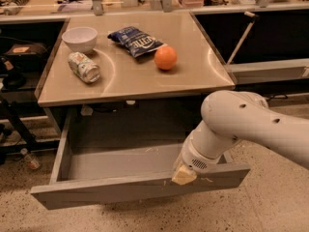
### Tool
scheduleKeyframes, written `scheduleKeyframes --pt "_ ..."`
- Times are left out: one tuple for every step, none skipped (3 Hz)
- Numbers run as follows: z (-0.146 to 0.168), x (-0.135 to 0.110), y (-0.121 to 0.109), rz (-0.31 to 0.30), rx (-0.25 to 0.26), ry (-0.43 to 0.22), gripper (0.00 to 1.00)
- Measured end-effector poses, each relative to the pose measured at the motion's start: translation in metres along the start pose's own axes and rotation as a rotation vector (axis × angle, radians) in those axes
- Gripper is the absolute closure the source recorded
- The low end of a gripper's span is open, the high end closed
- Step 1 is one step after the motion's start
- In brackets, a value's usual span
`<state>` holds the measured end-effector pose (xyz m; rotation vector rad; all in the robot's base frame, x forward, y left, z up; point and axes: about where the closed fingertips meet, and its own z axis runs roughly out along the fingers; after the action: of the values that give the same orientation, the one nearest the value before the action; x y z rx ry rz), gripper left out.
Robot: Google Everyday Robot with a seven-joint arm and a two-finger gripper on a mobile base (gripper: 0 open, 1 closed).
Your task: Open top drawer
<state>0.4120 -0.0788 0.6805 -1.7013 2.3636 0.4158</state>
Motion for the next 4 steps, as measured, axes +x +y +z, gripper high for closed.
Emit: scheduleKeyframes --pt "-0.002 0.006 0.008 0.016 0.001 0.002 1.0" --pt "-0.004 0.01 0.016 0.03 -0.002 0.006 1.0" --pt "-0.005 0.013 0.022 0.041 -0.007 0.009 1.0" --pt "-0.006 0.017 0.029 0.054 -0.014 0.004 1.0"
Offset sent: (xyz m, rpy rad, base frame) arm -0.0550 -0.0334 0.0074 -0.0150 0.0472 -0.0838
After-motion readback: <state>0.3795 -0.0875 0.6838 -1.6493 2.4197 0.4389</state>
